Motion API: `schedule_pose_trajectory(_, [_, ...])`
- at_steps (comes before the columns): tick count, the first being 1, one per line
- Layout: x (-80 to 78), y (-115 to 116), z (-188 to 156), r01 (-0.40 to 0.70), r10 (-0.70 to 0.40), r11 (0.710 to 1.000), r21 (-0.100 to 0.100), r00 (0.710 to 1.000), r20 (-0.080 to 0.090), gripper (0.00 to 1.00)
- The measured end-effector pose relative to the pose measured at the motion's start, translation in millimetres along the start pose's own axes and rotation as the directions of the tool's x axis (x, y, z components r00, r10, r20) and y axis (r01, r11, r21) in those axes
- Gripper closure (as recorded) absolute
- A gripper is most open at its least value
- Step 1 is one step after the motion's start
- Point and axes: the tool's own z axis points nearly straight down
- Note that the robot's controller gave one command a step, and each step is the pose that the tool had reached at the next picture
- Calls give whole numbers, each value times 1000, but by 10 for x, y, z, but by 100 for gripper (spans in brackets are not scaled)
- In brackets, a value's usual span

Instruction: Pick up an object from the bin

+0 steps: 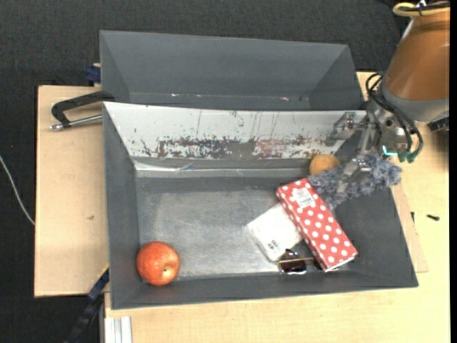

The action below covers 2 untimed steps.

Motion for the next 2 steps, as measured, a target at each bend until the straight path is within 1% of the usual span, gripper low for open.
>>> schedule_pose_trajectory(1, [-15, 4, -41, 1, -1, 1000, 1, 1000, 8, 0])
schedule_pose_trajectory(2, [160, 503, 847, -25, 25, 1000, 0, 1000, 6, 0])
